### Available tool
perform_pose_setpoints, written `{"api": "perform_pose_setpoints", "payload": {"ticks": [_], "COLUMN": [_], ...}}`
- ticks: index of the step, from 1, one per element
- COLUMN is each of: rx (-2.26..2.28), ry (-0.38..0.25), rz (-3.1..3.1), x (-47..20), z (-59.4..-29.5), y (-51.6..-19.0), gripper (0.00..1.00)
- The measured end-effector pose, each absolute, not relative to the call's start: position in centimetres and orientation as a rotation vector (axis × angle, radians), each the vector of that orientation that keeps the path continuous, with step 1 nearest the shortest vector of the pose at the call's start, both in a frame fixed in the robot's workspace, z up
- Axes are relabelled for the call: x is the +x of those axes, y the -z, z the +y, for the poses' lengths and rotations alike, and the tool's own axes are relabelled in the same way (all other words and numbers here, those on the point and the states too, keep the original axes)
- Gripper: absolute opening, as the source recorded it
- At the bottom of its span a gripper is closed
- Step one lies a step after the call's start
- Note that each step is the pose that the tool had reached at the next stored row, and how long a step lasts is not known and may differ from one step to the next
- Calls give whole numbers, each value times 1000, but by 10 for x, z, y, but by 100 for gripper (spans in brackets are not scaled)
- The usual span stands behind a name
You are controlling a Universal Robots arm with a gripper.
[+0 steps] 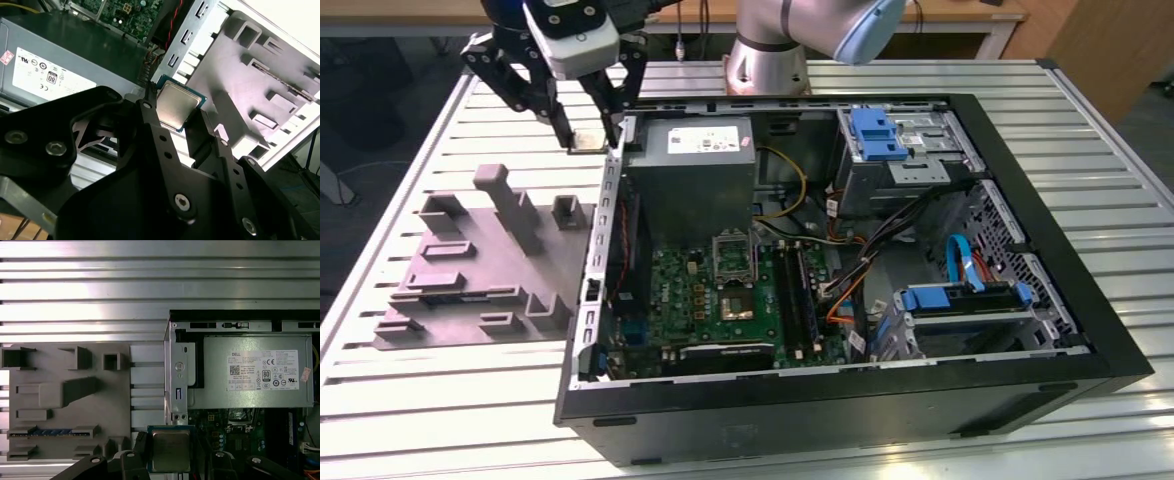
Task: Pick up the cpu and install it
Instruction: 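Pick up the cpu and move it towards the insertion slot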
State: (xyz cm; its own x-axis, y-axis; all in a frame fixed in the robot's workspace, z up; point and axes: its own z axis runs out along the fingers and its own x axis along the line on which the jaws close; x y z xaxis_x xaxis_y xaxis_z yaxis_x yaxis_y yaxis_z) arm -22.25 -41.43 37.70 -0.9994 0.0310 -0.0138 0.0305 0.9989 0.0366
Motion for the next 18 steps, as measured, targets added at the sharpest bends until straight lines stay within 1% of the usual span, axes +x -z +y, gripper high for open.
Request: {"api": "perform_pose_setpoints", "payload": {"ticks": [5,18], "rx": [48,48], "ry": [-57,-57], "rz": [3126,3126], "x": [-222,-205], "z": [-420,-421], "y": [-377,-376], "gripper": [47,47]}}
